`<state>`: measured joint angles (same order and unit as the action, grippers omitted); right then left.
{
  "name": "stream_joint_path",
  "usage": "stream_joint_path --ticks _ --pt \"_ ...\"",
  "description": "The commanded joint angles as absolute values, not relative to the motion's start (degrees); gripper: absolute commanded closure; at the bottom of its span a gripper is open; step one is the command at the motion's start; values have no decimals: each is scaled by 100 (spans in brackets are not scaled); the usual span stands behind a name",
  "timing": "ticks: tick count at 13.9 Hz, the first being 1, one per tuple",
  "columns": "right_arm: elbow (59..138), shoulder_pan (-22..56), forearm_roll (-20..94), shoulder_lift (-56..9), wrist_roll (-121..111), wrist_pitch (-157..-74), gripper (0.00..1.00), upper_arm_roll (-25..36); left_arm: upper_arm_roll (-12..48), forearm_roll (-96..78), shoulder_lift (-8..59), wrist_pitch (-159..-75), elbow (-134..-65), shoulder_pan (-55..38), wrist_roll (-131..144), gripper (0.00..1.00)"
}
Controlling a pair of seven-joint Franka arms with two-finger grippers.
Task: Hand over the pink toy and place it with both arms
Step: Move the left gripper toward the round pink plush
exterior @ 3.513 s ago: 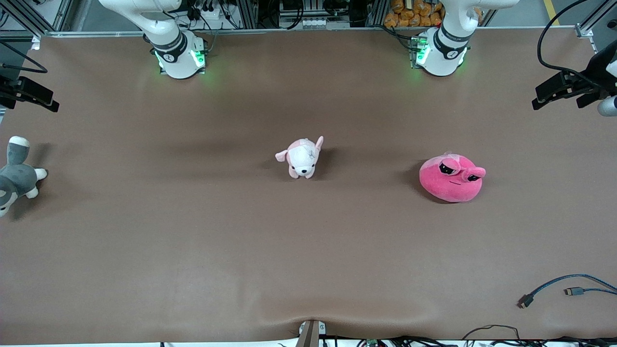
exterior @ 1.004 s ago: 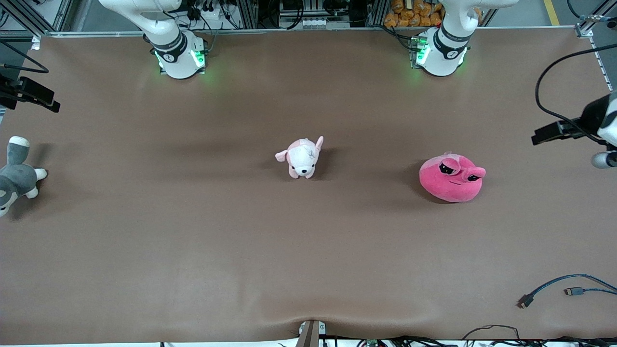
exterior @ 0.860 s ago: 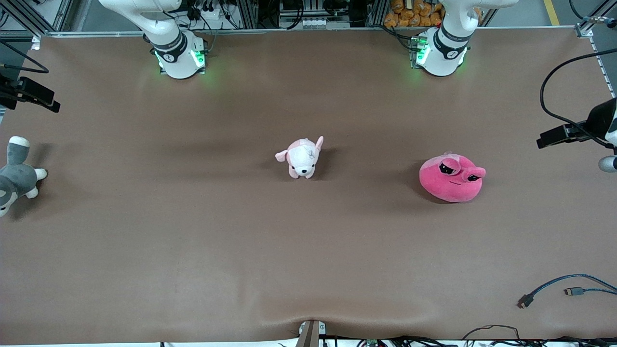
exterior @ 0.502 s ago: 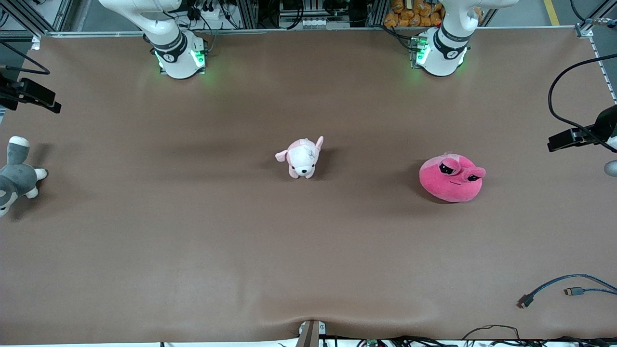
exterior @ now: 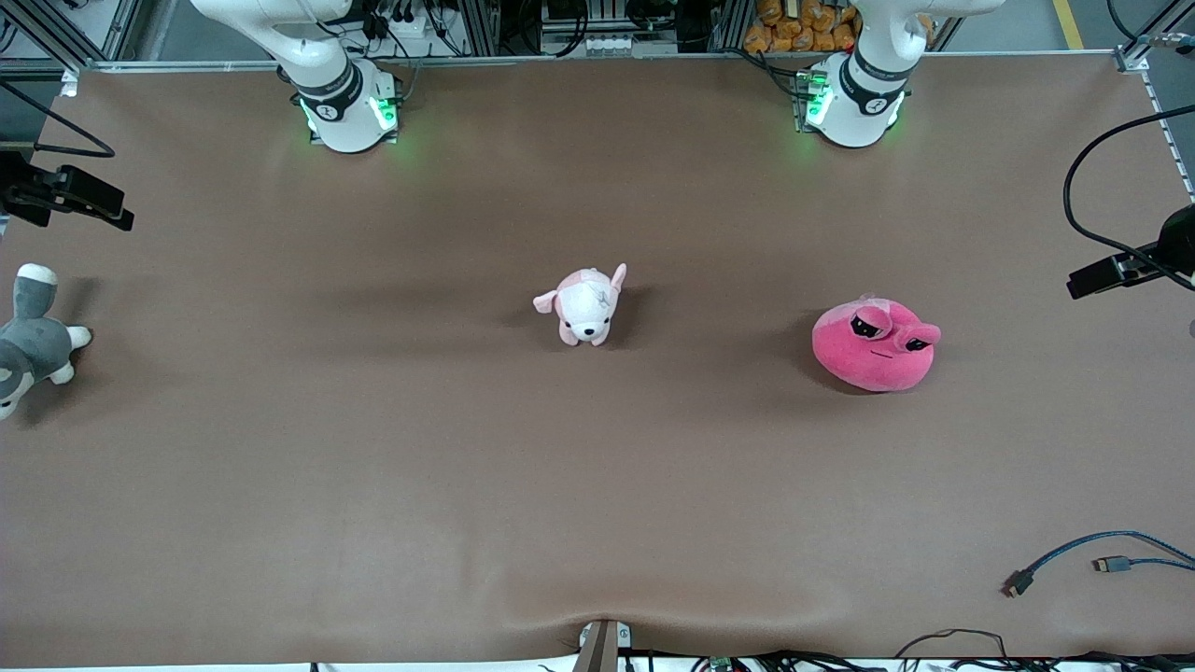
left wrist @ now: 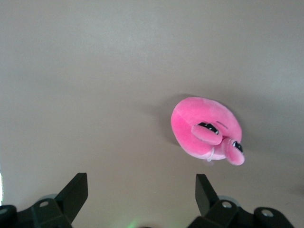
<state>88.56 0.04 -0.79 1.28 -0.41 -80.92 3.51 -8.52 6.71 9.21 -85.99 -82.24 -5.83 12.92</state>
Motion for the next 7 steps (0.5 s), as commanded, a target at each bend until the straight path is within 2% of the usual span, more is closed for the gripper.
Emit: stream_joint_path --ticks 1,7 --pt "8824 -35 149 132 35 -8112 0 360 -888 510 862 -8561 -8112 -484 1695 0" --pt "8824 0 149 97 35 -8121 0 369 -888 -158 932 -8508 -8209 -70 3065 0"
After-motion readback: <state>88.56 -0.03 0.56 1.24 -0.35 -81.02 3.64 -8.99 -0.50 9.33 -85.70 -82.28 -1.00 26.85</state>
